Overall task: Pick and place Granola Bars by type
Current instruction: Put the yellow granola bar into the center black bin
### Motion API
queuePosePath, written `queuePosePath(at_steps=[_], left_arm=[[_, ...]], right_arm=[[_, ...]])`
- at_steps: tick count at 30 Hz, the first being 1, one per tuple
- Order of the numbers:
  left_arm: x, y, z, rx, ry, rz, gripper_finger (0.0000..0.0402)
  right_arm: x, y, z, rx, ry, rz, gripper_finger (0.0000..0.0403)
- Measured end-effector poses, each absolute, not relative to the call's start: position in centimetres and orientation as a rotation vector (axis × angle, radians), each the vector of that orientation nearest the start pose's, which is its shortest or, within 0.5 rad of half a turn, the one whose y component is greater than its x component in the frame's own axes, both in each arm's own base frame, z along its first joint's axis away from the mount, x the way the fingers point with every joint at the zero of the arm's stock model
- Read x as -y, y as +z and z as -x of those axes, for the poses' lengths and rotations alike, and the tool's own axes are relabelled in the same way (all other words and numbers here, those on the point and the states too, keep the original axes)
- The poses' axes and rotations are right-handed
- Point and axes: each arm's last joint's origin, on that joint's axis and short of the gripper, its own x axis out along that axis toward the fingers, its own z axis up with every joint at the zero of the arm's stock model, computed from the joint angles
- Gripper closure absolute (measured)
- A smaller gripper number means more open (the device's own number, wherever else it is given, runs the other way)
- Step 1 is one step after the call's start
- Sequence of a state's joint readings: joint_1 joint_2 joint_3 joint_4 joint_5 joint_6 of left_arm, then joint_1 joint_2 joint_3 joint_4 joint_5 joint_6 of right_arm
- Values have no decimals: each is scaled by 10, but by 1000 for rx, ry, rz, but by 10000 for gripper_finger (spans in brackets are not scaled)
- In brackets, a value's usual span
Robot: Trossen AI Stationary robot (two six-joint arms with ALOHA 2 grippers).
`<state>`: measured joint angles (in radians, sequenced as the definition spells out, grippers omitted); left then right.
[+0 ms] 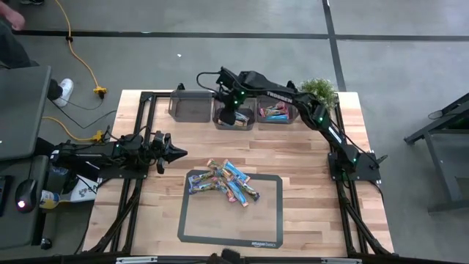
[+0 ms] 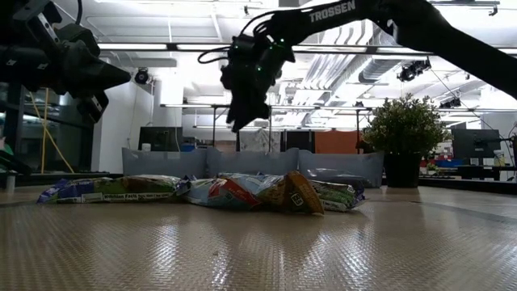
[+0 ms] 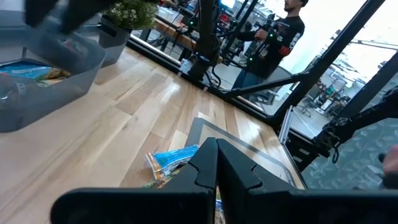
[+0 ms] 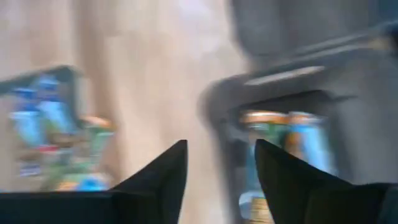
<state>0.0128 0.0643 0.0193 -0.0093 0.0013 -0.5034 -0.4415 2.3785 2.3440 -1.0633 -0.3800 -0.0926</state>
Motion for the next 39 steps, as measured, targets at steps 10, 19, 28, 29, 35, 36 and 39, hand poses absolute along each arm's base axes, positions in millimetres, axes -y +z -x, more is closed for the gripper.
queuePosePath(at_steps=[10, 19, 28, 29, 35, 36, 39], left_arm=[[-1, 164, -101, -51, 24, 498, 401], [-1, 164, -101, -52, 17, 495, 401], [-1, 164, -101, -53, 15, 495, 401], [-1, 164, -101, -53, 15, 495, 401], [-1, 164, -101, -53, 15, 495, 401], [-1, 164, -101, -53, 15, 495, 401], [-1, 164, -101, -53, 15, 496, 401]], right_arm=[[144, 263, -472, -973, 337, -563, 176], [75, 264, -484, -1065, 414, -534, 175], [22, 253, -477, -1311, 163, -427, 175], [16, 253, -477, -1319, 120, -417, 175], [-11, 251, -477, -1323, -188, -379, 175], [-15, 251, -477, -1317, -229, -382, 175], [-21, 242, -476, -1318, -349, -449, 175]])
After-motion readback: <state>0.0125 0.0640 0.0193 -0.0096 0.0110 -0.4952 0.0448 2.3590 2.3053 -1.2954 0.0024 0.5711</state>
